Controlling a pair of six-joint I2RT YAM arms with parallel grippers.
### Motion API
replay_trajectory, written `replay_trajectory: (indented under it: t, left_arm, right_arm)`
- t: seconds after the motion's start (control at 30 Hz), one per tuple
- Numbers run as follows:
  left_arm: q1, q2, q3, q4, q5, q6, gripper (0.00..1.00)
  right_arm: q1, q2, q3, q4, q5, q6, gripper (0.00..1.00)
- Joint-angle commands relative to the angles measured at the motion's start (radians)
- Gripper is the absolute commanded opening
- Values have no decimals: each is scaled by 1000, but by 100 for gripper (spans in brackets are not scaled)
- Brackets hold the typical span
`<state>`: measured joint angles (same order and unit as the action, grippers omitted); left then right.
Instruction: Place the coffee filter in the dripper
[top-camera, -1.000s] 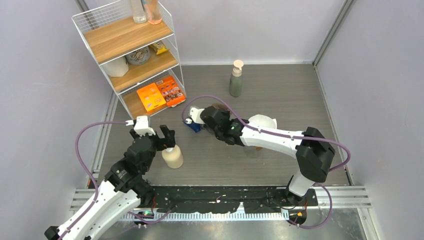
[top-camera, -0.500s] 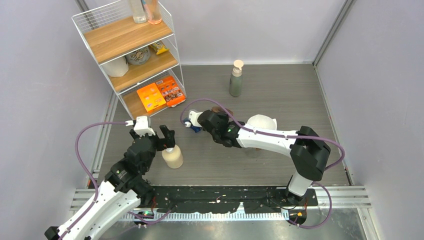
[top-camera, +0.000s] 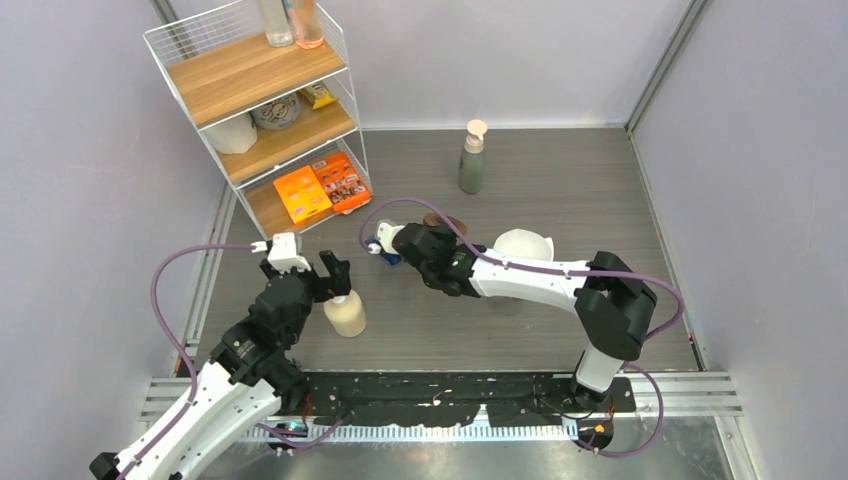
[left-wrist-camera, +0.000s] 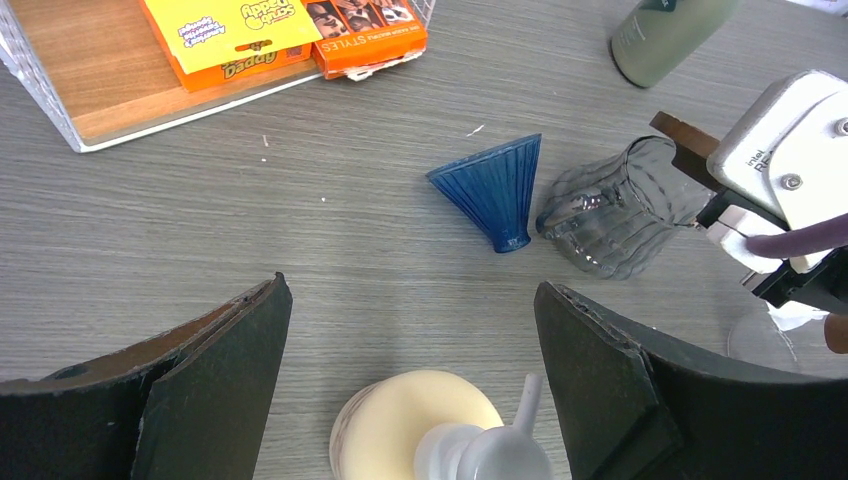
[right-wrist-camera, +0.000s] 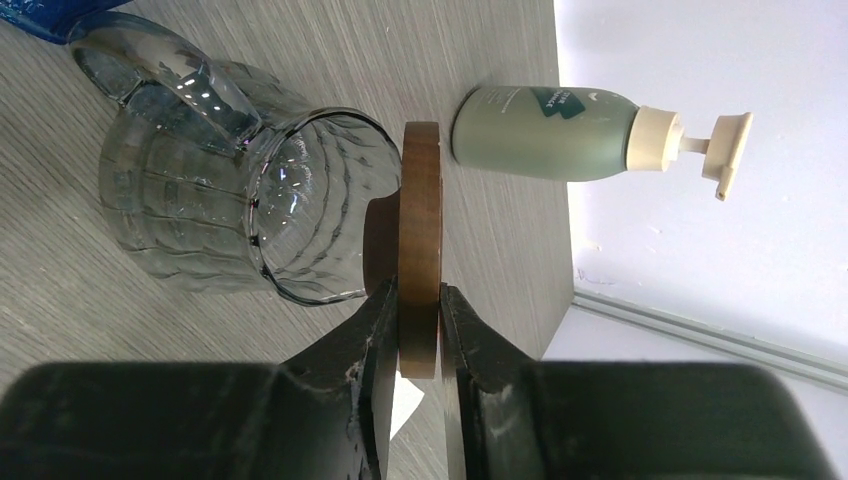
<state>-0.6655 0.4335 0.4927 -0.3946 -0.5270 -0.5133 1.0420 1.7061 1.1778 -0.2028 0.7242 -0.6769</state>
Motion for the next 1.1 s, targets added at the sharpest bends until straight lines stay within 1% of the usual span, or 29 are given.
replay_trajectory:
  t: [0.0, 0.17, 0.47, 0.63, 1.07]
  left_arm:
    - [3, -10, -5, 53, -7, -4, 100]
    - [3, -15, -10, 55, -8, -4, 100]
    - [4, -7, -7, 53, -2, -2, 100]
    - [4, -10, -8, 52, -3, -3, 100]
    - [4, -19, -7, 46, 4, -7, 99]
  right_arm:
    - [10, 6, 21, 8, -10, 55, 26]
    - [17, 21, 33, -8, -13, 87, 31]
    - [30, 38, 53, -38, -5, 108, 42]
    - [36, 47, 75, -46, -17, 127, 45]
    - [38, 108, 146, -31, -41, 201, 48]
